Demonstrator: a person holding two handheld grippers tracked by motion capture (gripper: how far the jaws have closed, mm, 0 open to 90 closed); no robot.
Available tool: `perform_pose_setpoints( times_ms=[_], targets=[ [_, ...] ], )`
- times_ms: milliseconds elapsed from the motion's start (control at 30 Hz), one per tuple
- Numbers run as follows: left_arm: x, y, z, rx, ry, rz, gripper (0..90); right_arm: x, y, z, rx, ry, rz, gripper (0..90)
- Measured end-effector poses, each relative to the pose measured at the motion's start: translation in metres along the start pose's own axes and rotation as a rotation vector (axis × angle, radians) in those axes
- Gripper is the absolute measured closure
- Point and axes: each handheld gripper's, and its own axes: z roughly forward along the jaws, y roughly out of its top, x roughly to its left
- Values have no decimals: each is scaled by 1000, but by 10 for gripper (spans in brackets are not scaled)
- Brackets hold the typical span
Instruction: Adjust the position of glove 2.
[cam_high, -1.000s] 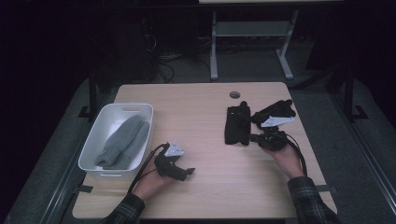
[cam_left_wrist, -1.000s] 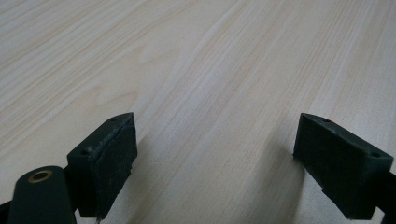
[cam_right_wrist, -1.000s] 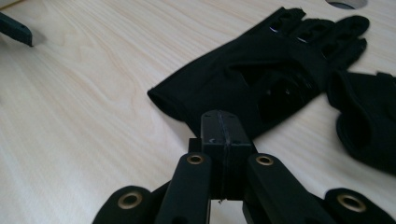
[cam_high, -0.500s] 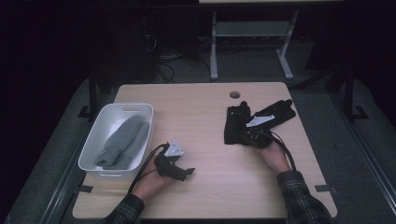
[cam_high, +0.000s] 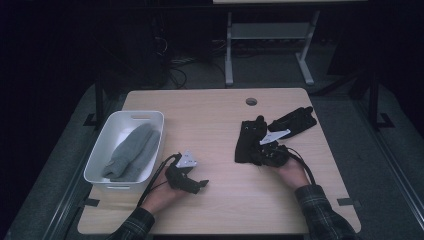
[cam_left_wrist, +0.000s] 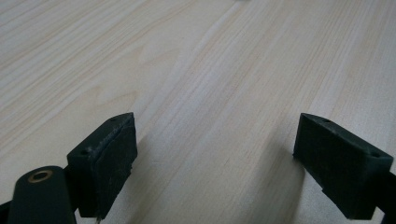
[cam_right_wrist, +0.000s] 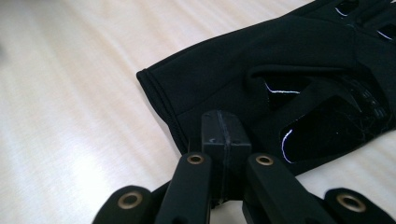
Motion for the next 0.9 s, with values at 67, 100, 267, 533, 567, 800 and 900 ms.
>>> perform_pose_setpoints(
  times_ms=[67,100,267,533,567,800,900],
  targets=[
    [0,0,0,-1,0,0,124,5,-2,-1,2,11,-10,900],
    [0,0,0,0,0,0,124,8,-3,-2,6,18,-12,900],
    [0,0,0,-2,-1,0,124,22,-9,-6,14,57,-39,900],
    [0,0,0,0,0,1,124,49,-15,-12,35,122,-93,900],
    [0,0,0,0,0,1,124,51,-17,-12,33,130,-102,900],
    [0,0,0,1,-1,3,124,72,-27,-20,46,183,-135,900],
    [0,0,0,1,0,2,124,79,-30,-24,52,182,-154,900]
  ],
)
